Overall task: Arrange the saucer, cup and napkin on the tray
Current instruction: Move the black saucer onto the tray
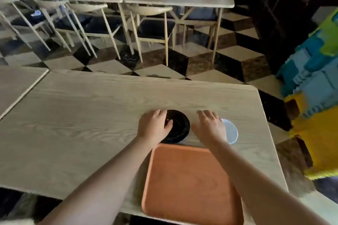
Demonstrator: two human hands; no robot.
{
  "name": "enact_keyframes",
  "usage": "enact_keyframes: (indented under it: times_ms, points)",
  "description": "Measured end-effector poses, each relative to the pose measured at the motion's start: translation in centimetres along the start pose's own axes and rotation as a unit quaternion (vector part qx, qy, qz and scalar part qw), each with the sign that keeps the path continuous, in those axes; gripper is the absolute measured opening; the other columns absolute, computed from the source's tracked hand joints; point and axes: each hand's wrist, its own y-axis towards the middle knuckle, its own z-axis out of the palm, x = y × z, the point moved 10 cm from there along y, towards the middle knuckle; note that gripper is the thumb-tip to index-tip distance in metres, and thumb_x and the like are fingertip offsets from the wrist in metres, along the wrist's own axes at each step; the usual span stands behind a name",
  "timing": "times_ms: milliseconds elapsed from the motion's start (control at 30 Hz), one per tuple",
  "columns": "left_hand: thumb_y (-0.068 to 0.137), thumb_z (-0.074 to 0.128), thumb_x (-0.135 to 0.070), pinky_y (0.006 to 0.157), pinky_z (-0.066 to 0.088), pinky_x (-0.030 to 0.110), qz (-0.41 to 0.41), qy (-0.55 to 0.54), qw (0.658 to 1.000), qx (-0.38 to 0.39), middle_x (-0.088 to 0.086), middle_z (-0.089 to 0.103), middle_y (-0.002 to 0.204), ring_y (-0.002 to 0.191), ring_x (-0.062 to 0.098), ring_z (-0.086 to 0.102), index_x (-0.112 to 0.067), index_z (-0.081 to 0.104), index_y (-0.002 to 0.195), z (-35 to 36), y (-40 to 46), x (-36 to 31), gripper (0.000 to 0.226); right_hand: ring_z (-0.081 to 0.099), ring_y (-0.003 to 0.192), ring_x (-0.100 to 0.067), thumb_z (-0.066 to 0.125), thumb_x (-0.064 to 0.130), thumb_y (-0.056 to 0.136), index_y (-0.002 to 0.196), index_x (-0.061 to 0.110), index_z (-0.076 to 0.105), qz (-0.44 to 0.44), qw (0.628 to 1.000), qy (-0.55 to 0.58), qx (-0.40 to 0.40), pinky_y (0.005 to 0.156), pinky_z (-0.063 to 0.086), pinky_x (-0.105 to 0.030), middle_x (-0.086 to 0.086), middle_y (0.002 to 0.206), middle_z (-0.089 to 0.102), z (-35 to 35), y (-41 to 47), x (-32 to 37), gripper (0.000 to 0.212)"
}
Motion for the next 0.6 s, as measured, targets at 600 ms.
enact_keyframes:
  times_ms: [600]
  points:
    - [0.077,0.065,-0.034,0.062,0.039,0.033,-0.159,-0.069,0.983,0.067,0.005,0.057,0.101,0.095,0.028,0.056,-0.013,0.056,0.103,14.1,0.1,9.6,0.035,0.043,0.113,-0.031,0.053,0.008,0.084,0.116,0.004,0.046,0.104,0.993,0.058,0.028,0.071,0.037,-0.033,-0.013,0.119,0.053,13.4,6.2,-2.0,0.033]
